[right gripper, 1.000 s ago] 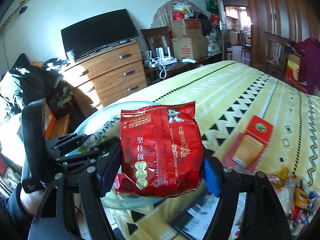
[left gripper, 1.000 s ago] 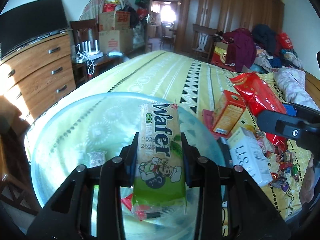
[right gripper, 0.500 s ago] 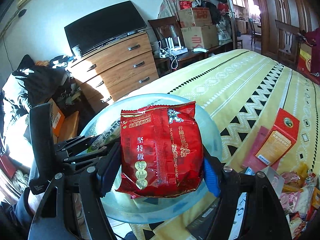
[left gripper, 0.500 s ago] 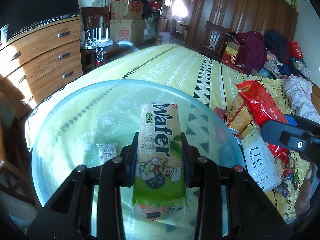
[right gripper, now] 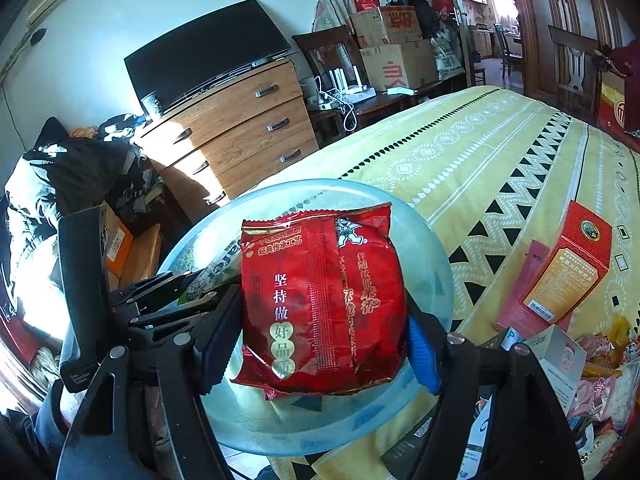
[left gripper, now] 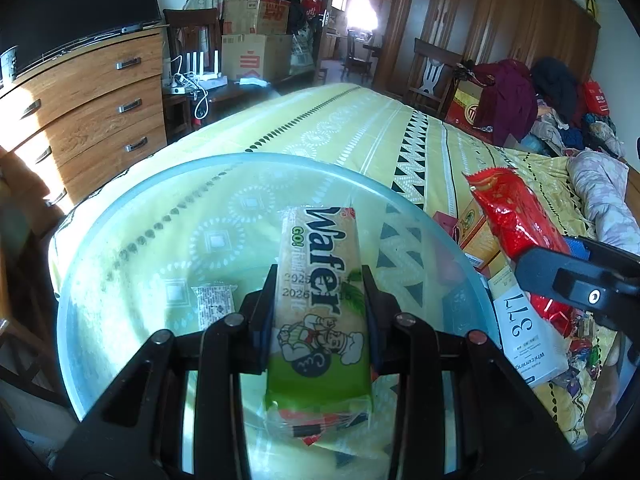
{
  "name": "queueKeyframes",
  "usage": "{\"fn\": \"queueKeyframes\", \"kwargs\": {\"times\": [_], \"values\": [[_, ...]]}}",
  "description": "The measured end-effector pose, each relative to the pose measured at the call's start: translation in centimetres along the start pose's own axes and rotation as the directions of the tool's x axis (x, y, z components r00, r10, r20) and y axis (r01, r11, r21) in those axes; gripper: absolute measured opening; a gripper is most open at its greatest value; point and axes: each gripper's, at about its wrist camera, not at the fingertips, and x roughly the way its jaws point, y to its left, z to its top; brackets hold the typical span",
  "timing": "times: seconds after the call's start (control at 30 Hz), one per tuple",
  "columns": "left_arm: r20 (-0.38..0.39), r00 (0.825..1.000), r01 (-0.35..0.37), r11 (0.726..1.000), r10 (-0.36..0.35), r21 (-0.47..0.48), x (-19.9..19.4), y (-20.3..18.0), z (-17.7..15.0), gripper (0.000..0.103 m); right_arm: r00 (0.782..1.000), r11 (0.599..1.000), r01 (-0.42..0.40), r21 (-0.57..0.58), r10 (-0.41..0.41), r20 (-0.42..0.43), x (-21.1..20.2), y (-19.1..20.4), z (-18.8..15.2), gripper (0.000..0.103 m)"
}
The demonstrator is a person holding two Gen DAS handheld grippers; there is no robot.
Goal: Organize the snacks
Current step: 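Carry the red bag and Wafer bar over the blue bowl and open both tools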
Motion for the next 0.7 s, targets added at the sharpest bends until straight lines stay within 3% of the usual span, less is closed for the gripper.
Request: {"fn": "queueKeyframes", "kwargs": {"times": [0.7], "values": [[-0.015,1.000,-0.010,1.000,0.010,-0.006,0.46,0.86,0.08,0.036,1.000,1.000,-0.008,0.005,0.008,0.001,0.70,0.52,0.38,0.076]]}}
